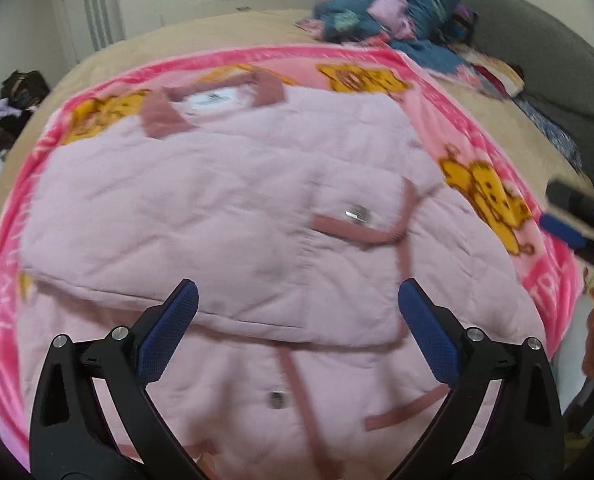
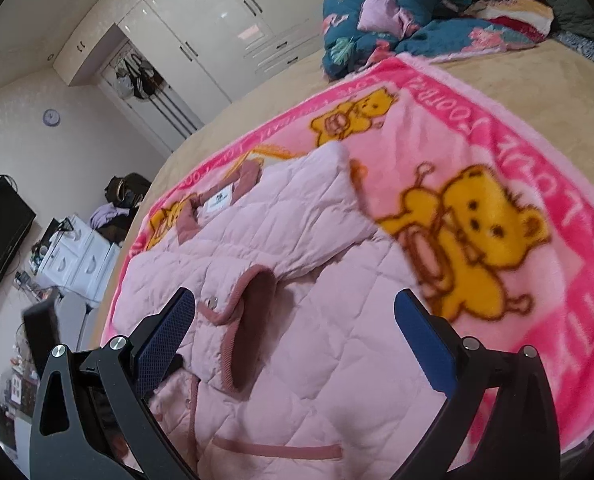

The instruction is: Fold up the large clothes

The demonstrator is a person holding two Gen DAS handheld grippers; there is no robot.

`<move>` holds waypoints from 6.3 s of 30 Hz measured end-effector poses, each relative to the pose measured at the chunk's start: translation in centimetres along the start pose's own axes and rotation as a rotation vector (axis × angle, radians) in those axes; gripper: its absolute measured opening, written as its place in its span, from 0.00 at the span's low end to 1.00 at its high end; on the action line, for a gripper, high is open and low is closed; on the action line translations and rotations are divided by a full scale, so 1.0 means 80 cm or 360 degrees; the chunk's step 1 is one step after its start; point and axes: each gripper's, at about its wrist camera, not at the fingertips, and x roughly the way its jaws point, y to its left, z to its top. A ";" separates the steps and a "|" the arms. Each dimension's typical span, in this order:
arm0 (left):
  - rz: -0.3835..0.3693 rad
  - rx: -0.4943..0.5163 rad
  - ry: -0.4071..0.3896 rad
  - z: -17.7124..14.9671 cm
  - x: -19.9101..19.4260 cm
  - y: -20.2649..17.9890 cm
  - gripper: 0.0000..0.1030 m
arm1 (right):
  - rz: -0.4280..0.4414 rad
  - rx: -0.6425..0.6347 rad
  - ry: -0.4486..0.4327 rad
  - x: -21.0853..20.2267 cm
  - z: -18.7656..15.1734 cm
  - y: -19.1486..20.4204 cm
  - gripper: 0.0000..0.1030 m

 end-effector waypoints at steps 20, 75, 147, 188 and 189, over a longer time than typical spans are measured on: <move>0.0280 -0.0510 -0.0242 -0.003 -0.073 0.185 0.91 | 0.0075 -0.0144 0.0303 0.131 -0.059 0.081 0.96; 0.0120 -0.0562 -0.0065 0.059 0.060 0.218 0.91 | -0.0072 -0.0599 0.0062 0.169 0.061 0.100 0.33; 0.0007 -0.0579 -0.0120 0.033 -0.007 0.197 0.91 | -0.0101 -0.0735 0.0118 0.155 0.015 0.196 0.96; 0.0034 -0.0445 -0.0379 -0.008 -0.157 0.139 0.91 | 0.0019 -0.0697 -0.0195 -0.021 -0.008 0.207 0.96; 0.0035 -0.0444 -0.0381 -0.009 -0.159 0.139 0.91 | 0.0020 -0.0697 -0.0197 -0.024 -0.009 0.206 0.96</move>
